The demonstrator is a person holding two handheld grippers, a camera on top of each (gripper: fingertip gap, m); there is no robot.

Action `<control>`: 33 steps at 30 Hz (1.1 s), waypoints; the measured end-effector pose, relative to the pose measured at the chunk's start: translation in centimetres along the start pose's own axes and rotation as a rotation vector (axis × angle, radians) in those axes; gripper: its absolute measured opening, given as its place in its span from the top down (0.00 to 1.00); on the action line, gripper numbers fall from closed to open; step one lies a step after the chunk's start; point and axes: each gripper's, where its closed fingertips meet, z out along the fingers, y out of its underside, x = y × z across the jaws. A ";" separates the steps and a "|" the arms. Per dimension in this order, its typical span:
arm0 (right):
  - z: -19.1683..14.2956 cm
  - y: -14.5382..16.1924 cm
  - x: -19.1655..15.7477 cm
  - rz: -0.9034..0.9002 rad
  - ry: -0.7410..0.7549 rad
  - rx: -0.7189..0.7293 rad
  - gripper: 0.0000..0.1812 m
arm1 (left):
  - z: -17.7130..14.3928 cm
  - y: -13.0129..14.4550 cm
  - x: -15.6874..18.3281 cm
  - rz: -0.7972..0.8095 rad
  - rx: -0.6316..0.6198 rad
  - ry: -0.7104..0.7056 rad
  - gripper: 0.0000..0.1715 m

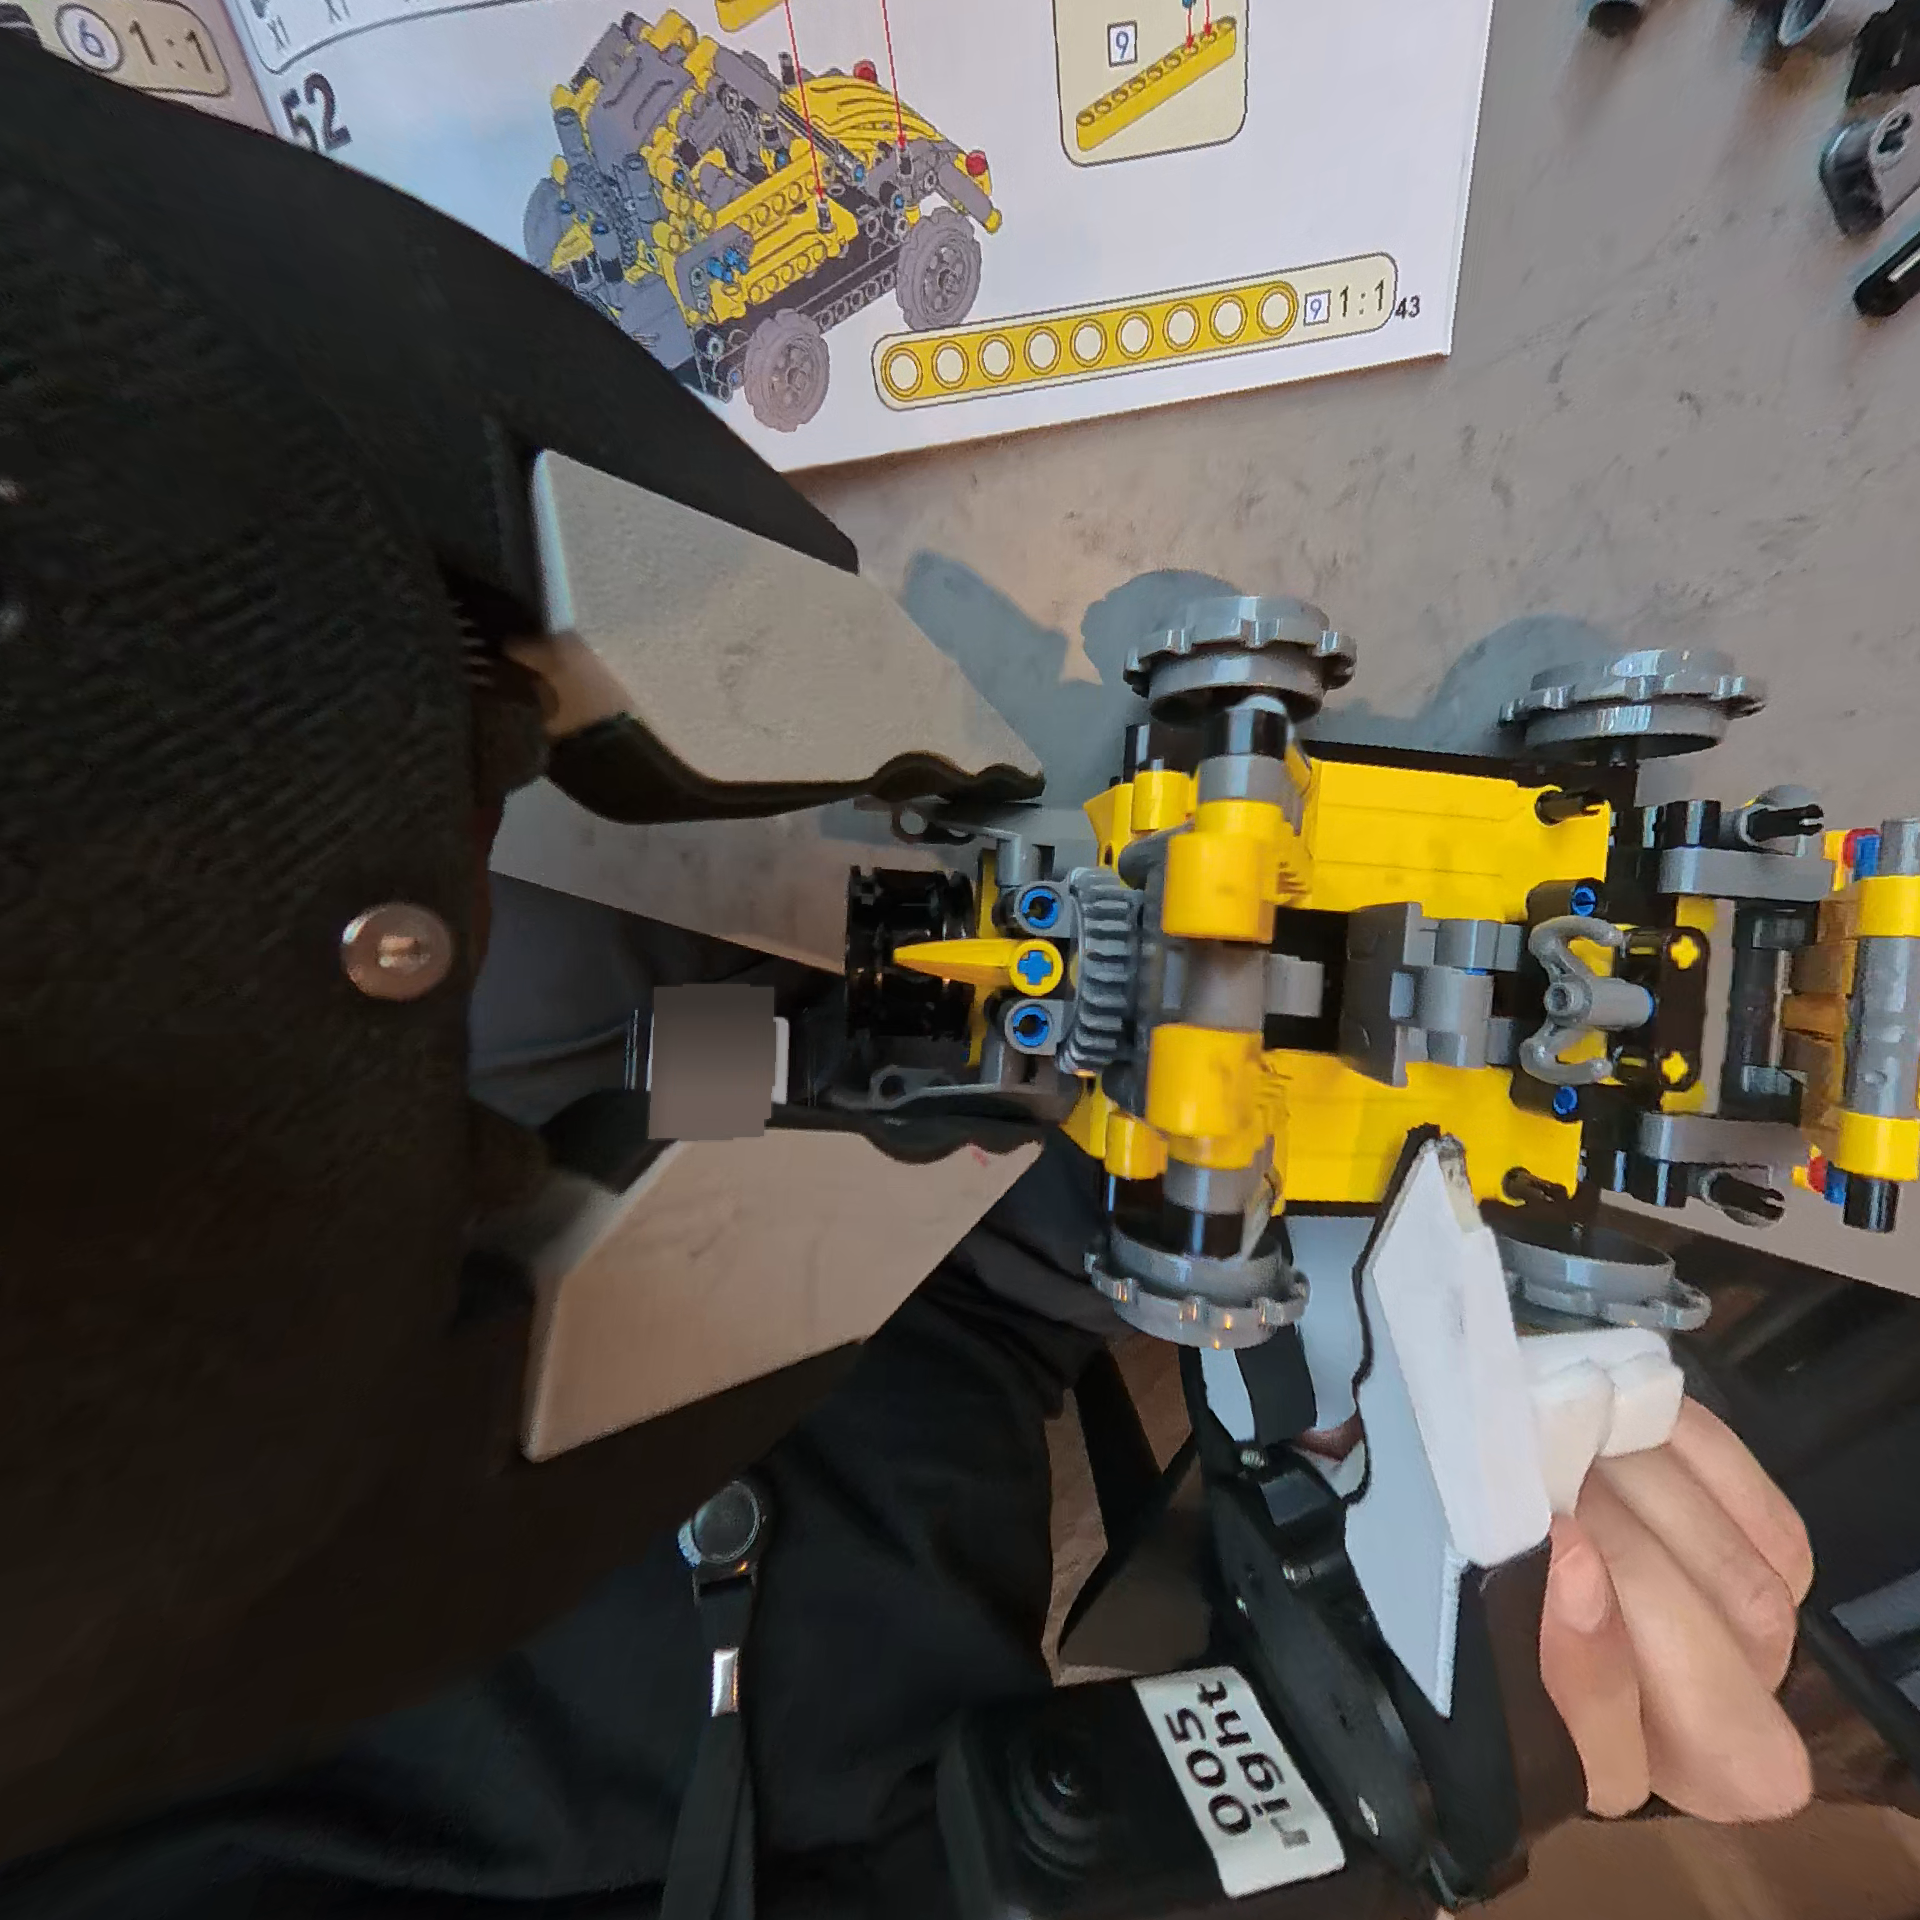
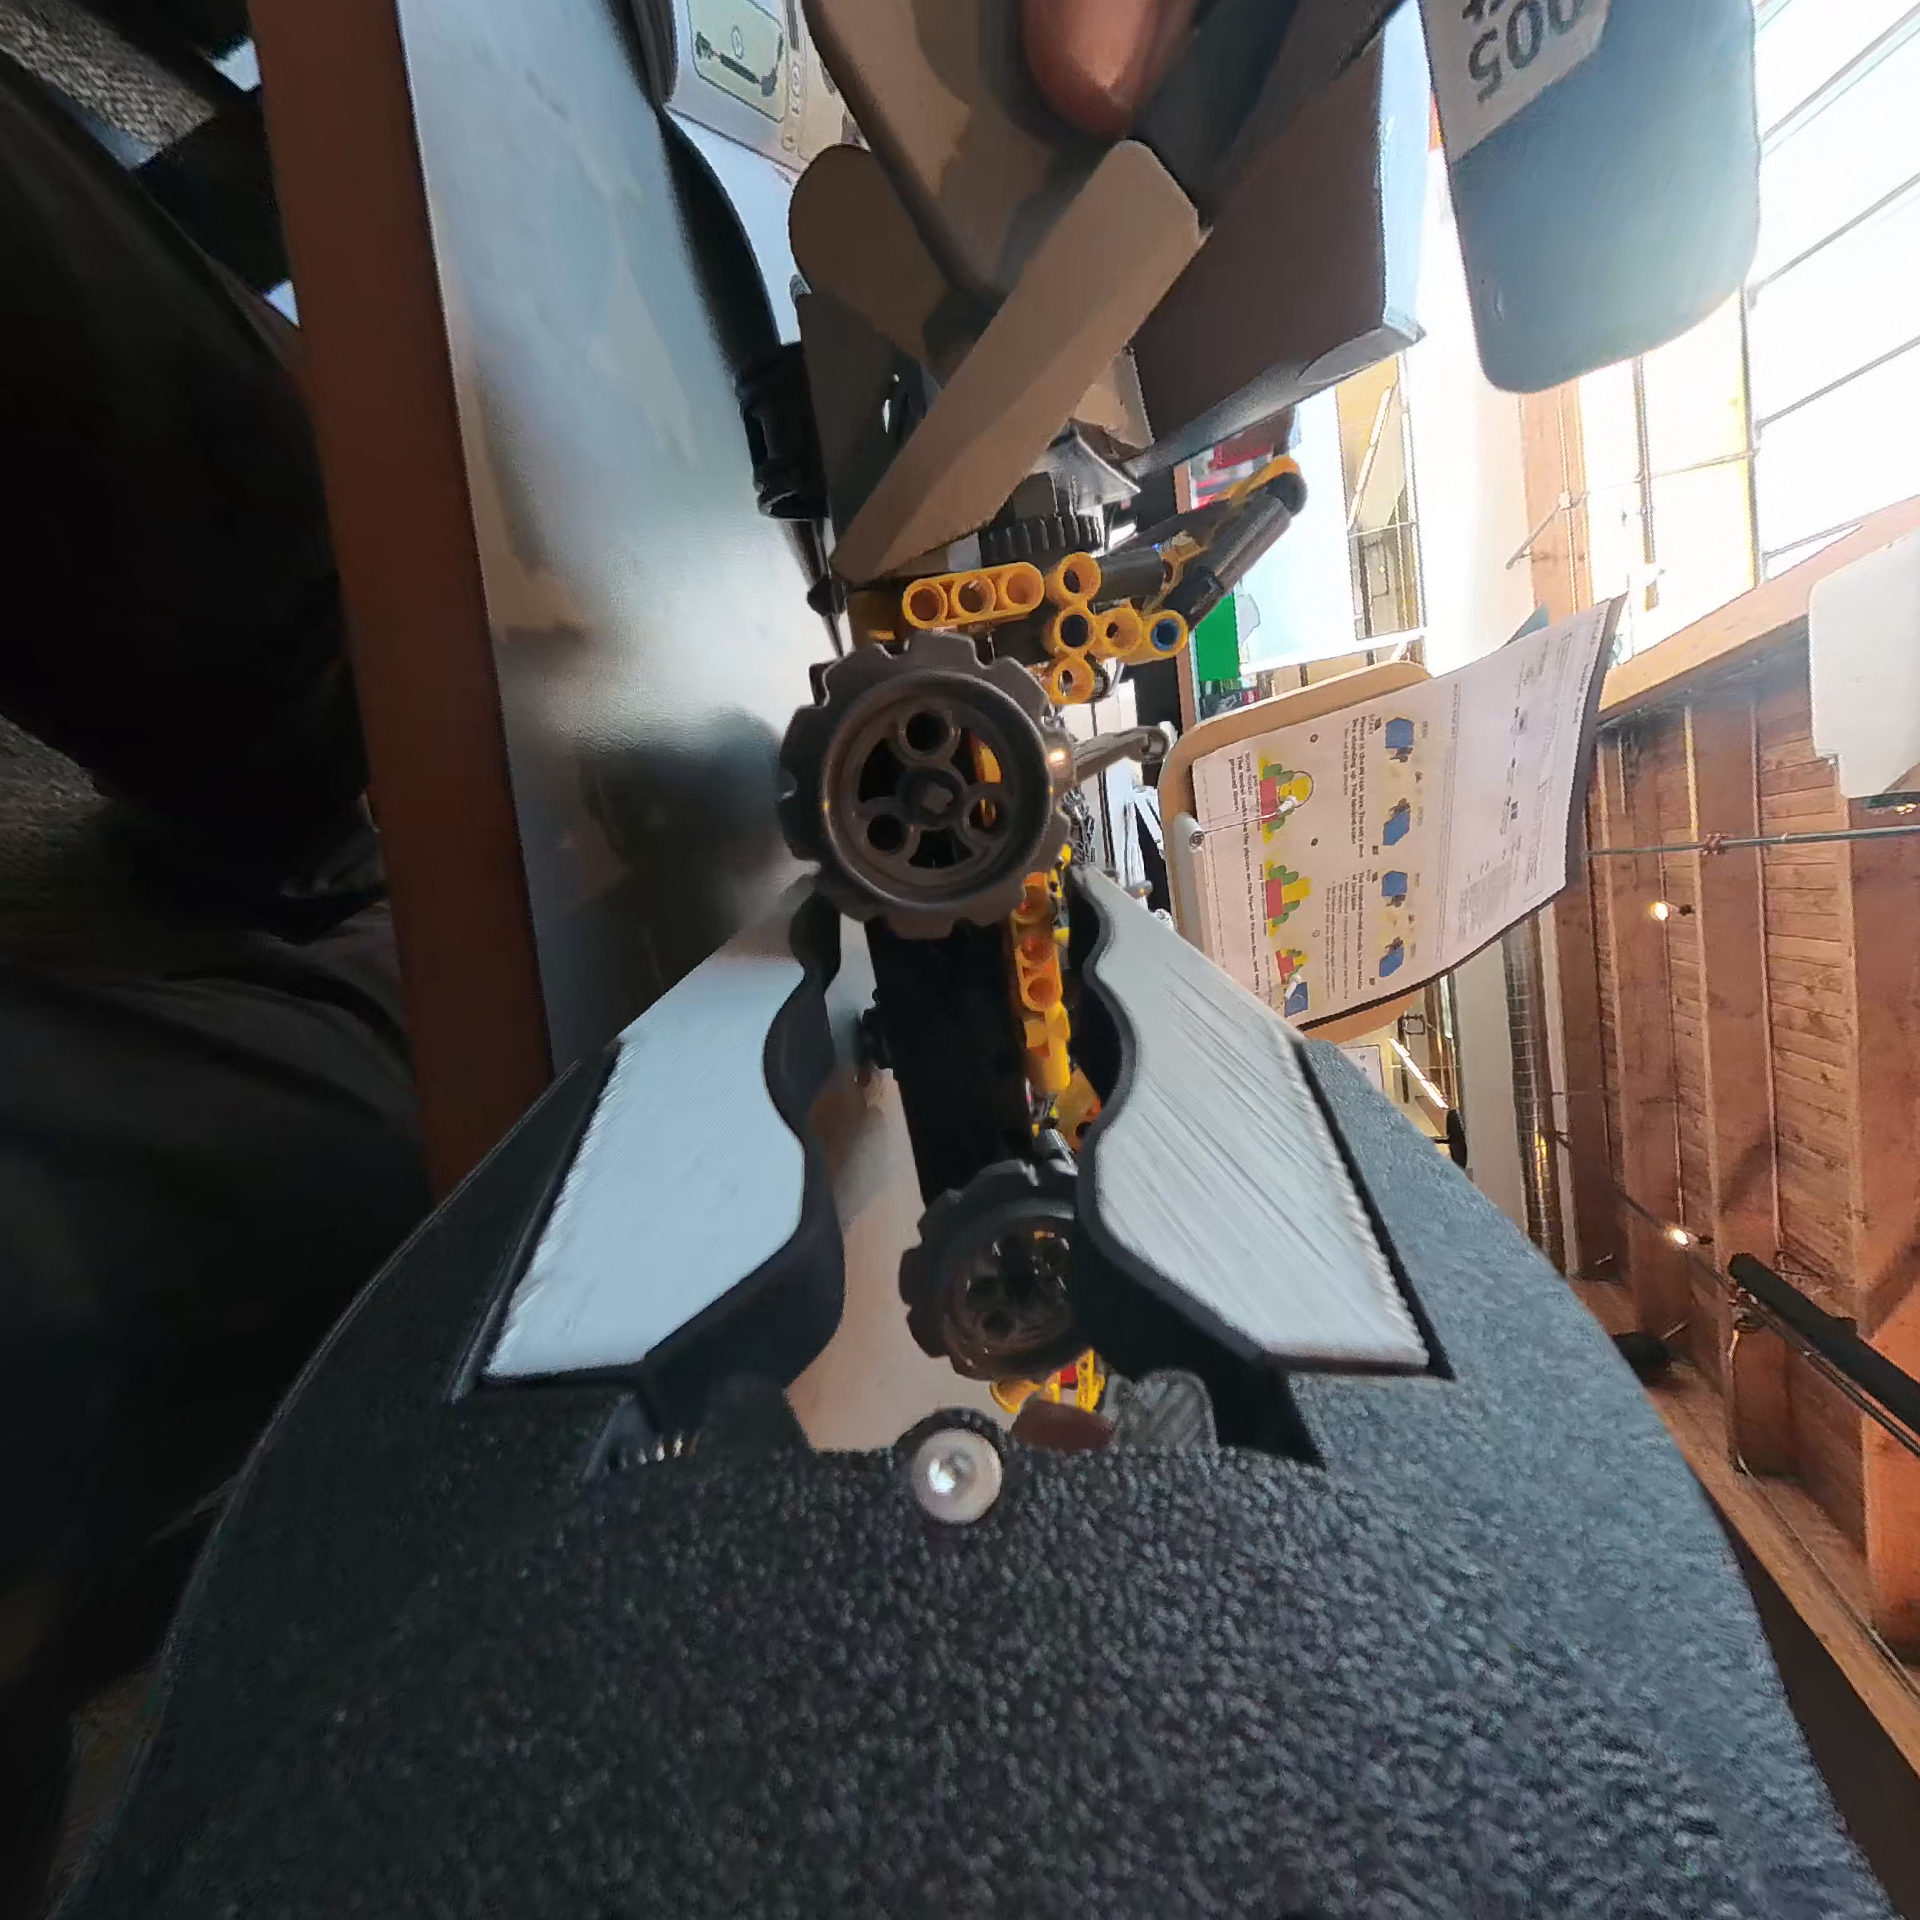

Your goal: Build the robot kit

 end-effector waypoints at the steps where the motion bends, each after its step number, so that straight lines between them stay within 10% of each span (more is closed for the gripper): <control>1: 0.0 -0.2 0.0 -0.003 0.003 0.006 0.76 | 0.0 0.0 0.1 -0.002 -0.009 0.004 0.66; 23: 0.4 3.1 -0.8 -0.074 0.028 -0.161 0.81 | -0.5 2.8 -3.0 0.142 -0.036 -0.165 0.67; 33: 0.2 1.8 -1.7 -0.109 0.050 -0.065 0.81 | -3.1 1.9 5.5 0.386 0.327 0.288 0.66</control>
